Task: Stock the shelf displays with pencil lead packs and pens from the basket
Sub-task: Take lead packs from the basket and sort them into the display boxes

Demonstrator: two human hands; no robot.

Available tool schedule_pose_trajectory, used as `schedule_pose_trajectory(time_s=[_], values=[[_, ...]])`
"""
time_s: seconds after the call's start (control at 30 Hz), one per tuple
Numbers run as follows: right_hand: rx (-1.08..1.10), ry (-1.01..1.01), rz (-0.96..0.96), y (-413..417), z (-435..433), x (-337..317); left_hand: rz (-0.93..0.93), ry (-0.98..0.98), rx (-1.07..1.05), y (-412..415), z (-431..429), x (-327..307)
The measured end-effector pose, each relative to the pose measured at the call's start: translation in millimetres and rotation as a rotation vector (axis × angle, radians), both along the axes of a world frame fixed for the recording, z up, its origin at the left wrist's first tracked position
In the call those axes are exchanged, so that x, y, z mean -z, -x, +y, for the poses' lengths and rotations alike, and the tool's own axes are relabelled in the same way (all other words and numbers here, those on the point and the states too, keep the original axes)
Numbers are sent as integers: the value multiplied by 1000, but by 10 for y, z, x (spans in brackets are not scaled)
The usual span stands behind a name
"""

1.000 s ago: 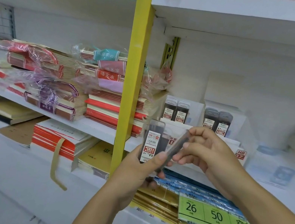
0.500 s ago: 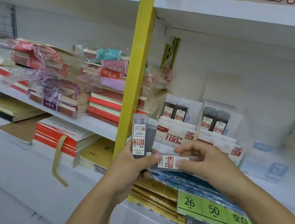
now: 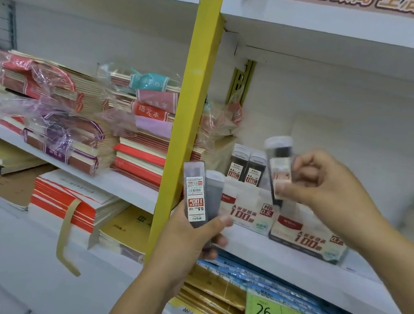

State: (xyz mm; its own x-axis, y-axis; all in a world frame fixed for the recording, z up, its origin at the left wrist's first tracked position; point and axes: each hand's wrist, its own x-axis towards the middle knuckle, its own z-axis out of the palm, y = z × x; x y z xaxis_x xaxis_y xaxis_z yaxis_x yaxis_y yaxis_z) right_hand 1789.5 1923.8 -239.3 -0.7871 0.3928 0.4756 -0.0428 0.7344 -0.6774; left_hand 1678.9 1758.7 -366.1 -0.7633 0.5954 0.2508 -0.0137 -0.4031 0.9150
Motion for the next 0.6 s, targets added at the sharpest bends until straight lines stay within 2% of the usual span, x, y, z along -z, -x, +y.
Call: schedule_pose_trajectory(time_s=[0.2, 0.47, 0.6], values=[[81, -218, 162, 293, 273, -244, 14, 54, 27, 37, 109, 28], [182, -548, 5, 587, 517, -148, -18, 74, 51, 60, 118, 45], [214, -517, -78, 637, 602, -133, -1, 113, 23, 40, 85, 35]])
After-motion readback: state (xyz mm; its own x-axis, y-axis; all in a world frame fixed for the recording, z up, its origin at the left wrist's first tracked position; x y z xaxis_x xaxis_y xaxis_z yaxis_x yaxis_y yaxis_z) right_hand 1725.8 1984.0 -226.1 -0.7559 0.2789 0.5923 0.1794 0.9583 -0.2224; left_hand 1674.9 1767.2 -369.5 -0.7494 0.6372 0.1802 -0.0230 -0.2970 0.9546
